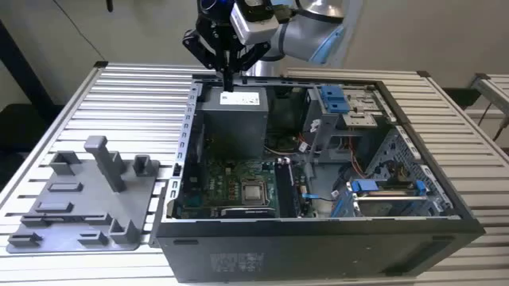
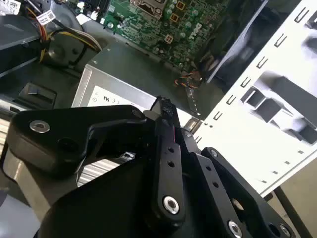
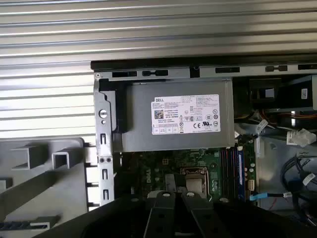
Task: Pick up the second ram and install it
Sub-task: 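Reach for the second ram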
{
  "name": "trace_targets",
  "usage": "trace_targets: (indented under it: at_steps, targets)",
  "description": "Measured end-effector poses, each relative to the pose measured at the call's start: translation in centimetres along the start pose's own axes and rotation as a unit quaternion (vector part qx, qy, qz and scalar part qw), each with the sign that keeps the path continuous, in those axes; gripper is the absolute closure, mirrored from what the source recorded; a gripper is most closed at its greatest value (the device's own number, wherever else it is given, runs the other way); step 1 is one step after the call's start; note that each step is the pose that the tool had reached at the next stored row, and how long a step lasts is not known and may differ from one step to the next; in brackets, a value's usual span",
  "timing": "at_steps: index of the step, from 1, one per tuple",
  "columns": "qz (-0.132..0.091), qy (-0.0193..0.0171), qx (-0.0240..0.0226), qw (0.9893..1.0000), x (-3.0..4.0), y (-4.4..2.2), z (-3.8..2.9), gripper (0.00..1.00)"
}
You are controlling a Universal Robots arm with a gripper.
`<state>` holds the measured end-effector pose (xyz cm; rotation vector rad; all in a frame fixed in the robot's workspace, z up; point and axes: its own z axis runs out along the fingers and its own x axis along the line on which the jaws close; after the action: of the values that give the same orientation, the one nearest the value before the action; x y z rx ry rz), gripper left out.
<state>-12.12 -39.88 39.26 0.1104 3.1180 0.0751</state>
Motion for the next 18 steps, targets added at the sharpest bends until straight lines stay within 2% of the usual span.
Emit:
trace_targets:
  at_steps: [12, 18]
  targets:
    - [0.0, 0.0, 0.0001, 1.0, 0.11, 0.0, 0.0, 0.89]
    - [0.0, 0.0, 0.0001, 1.0, 0.92, -0.07, -0.01, 0.89]
